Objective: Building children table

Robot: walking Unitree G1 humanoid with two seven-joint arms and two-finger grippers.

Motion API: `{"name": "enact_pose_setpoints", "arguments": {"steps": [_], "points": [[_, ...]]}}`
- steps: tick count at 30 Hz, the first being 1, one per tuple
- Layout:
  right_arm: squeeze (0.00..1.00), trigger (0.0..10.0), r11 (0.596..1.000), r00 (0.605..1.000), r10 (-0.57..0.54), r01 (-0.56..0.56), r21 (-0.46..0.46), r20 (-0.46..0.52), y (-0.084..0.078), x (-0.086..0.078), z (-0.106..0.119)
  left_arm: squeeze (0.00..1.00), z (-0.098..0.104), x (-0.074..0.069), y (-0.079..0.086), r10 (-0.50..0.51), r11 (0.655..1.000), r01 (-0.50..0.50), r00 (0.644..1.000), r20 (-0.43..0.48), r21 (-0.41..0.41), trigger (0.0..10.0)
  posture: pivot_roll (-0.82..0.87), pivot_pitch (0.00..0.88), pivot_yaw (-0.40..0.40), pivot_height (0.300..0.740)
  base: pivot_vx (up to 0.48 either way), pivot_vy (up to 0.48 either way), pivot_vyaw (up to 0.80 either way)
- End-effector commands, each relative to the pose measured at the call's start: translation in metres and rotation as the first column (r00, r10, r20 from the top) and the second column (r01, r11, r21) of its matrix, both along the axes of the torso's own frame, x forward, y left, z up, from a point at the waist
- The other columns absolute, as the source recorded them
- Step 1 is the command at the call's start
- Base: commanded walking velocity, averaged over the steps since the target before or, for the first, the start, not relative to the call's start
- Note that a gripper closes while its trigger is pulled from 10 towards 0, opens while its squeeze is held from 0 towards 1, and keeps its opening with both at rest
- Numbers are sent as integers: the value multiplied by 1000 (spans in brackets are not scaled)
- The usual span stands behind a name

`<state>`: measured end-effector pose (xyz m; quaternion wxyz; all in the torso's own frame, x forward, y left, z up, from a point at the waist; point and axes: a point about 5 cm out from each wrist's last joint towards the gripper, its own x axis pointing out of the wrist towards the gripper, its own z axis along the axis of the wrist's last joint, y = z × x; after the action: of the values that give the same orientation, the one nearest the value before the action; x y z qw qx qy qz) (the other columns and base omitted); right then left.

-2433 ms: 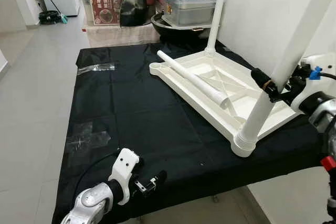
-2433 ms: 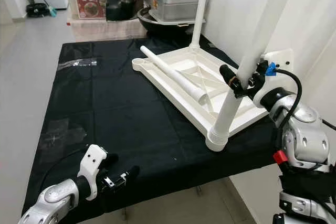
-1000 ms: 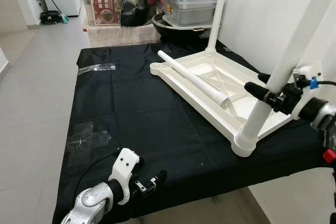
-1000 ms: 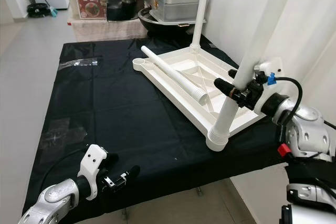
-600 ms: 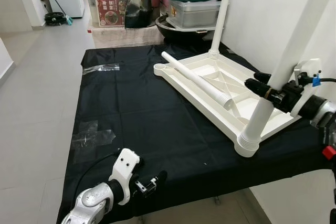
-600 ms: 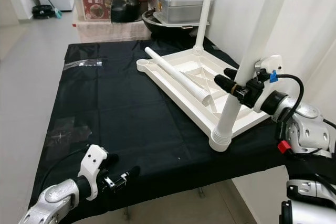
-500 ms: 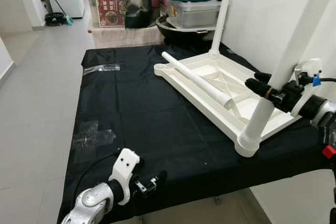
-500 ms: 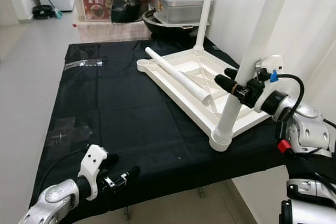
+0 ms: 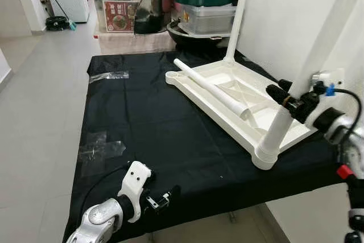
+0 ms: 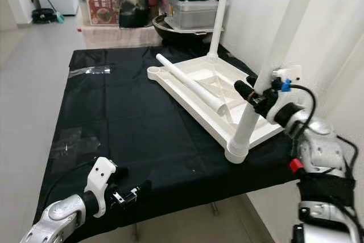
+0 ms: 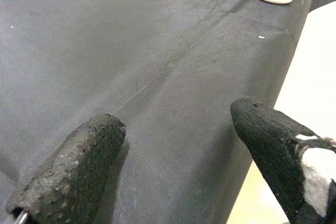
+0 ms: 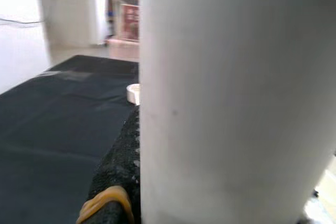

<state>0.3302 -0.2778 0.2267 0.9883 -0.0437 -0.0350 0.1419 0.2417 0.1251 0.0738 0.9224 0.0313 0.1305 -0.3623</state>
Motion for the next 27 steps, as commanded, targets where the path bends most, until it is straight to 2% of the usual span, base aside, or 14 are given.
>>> {"name": "enact_pose_setpoints", "arguments": {"steps": [1,3,4,6,7,8,12,13,16,23,25,26,27], "points": [[0,0,991,986,-131,126,-51,-108,-8,-3,-26,0,-4,-2,1,-2,1000,2,1000,-12,16,10000,-36,0,-59,740,0,0,0],[0,0,962,950,-271,264,-63,-153,-9,-2,-31,0,-3,-1,1,0,1000,0,1000,-12,16,10000,-37,0,-61,740,0,0,0],[0,0,962,950,-271,264,-63,-153,-9,-2,-31,0,-3,-1,1,0,1000,0,1000,-12,16,10000,-37,0,-61,740,0,0,0],[0,0,896,878,-443,441,-52,-181,-10,-2,-37,0,-3,-1,1,4,1000,-3,1000,-13,16,10000,-35,0,-67,740,0,0,0],[0,0,869,850,-491,492,-43,-189,-10,-3,-39,0,-3,-1,1,5,1000,-5,1000,-13,15,10000,-35,0,-69,740,0,0,0],[0,0,869,850,-491,492,-43,-189,-10,-3,-39,0,-3,-1,1,5,1000,-5,1000,-13,15,10000,-35,0,-69,740,0,0,0],[0,0,771,749,-627,636,-31,-215,8,-8,-54,0,-4,-2,0,15,1000,-15,1000,-14,7,10000,-32,0,-73,740,0,0,0],[0,0,771,749,-627,636,-31,-215,8,-8,-54,0,-4,-2,0,15,1000,-15,1000,-14,7,10000,-32,0,-73,740,0,0,0],[0,0,684,658,-711,729,-29,-249,31,-13,-69,0,-4,-2,0,18,1000,-18,1000,-14,9,10000,-27,0,-83,740,0,0,0],[0,0,633,607,-748,774,-15,-269,53,-15,-71,0,-4,-3,1,25,1000,-25,1000,-12,12,10000,-24,0,-92,740,0,0,0],[0,0,639,611,-741,769,-12,-279,55,-14,-70,0,-4,-3,1,26,1000,-26,1000,-13,10,10000,-24,0,-92,740,0,0,0],[0,1137,642,614,-737,767,-6,-282,57,-13,-67,0,-4,-3,0,27,1000,-27,1000,-13,8,10000,-24,0,-92,740,0,0,0],[0,1137,642,614,-737,767,-6,-282,57,-13,-67,0,-4,-3,0,27,1000,-27,1000,-13,8,10000,-24,0,-92,740,0,0,0]]}}
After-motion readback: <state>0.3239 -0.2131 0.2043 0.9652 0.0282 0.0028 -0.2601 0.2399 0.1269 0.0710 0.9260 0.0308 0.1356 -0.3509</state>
